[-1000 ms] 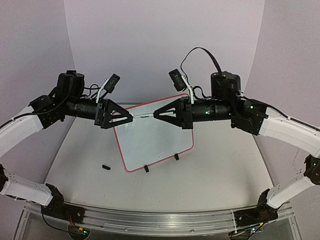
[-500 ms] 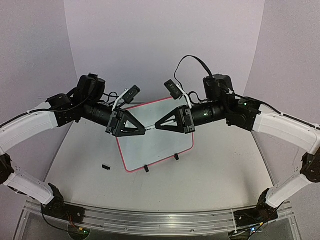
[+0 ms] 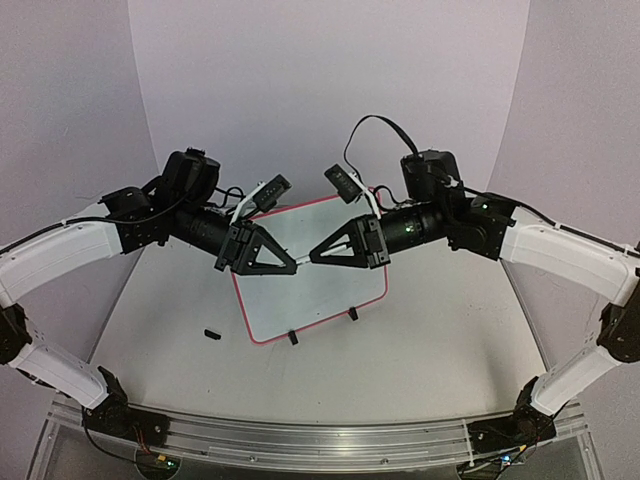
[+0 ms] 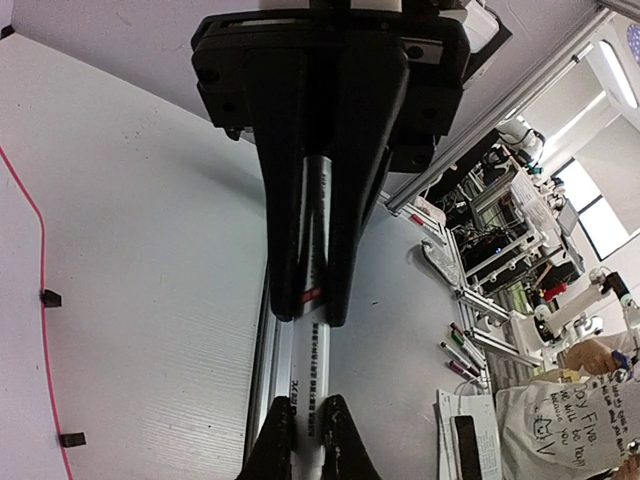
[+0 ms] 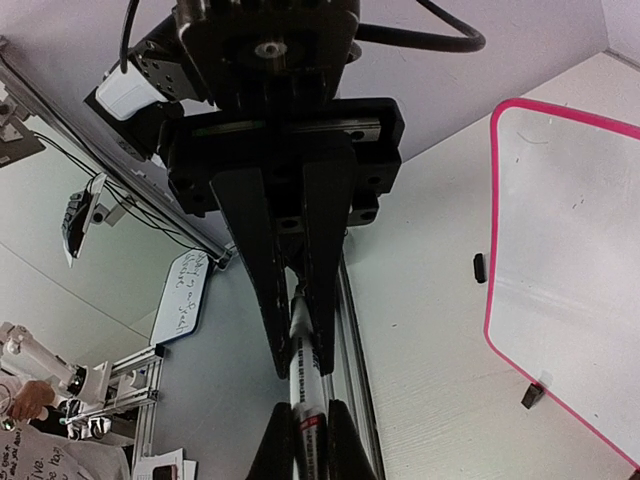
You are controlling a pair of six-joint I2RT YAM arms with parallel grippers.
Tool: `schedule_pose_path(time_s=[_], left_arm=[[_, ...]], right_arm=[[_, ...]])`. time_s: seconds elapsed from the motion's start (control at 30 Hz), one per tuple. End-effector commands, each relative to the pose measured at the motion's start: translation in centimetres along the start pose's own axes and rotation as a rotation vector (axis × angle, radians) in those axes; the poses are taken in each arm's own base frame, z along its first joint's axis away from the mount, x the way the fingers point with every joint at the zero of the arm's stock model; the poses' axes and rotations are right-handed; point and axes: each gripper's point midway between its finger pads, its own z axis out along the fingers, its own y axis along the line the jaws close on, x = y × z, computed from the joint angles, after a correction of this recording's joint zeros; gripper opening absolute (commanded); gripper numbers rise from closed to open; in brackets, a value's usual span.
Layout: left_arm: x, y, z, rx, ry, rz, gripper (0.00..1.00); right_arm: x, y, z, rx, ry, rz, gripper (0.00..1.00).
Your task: Write a sentence on the whiteboard
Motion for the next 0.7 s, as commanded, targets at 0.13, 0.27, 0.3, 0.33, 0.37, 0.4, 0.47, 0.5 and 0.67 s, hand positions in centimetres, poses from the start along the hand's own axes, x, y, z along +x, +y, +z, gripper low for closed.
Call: schedule_pose_path(time_s=[0.13,0.27,0.3,0.33,0.37,0.4,0.47,0.5,0.67], left_arm=[[-1.3,-0.9,0.0,0.026,-0.028,0.052,0.0],[-1.3,-0.7,0.2,0.019,-0.032,0.052,0.0],[-1.4,-0.7,0.3,0.018,-0.037,0.054,0.0],[-1.4,-0.6,0.3,0.016,-0.044,0.053,0.0],[-1.6,-0.6,0.3,0.014,-0.055,0.058,0.0],[-1.6,-0.6,0.3,0.014,-0.058,0.055,0.0],[-1.5,-0.5,0.4,0.011,-0.062,0.053,0.0],[-1.5,-0.4,0.4,0.009,-0.062,0.051,0.0],[-1.1,-0.3,0.8,0.013,-0.049,0.038,0.0]], right_arm=[[-1.3,1.2,0.3,-0.079,0.009,0.01,0.14],[-1.2,1.1,0.7,-0.101,0.024,0.023,0.25],[-1.2,1.1,0.8,-0.105,0.027,0.024,0.27],[-1.2,1.1,0.8,-0.108,0.028,0.025,0.27],[-1.1,1.1,0.9,-0.111,0.031,0.026,0.28],[-1.1,1.1,1.0,-0.111,0.032,0.026,0.28],[-1.1,1.1,0.9,-0.111,0.029,0.023,0.28],[-1.2,1.1,0.9,-0.112,0.028,0.022,0.27],[-1.3,1.1,1.1,-0.121,0.022,0.024,0.26]])
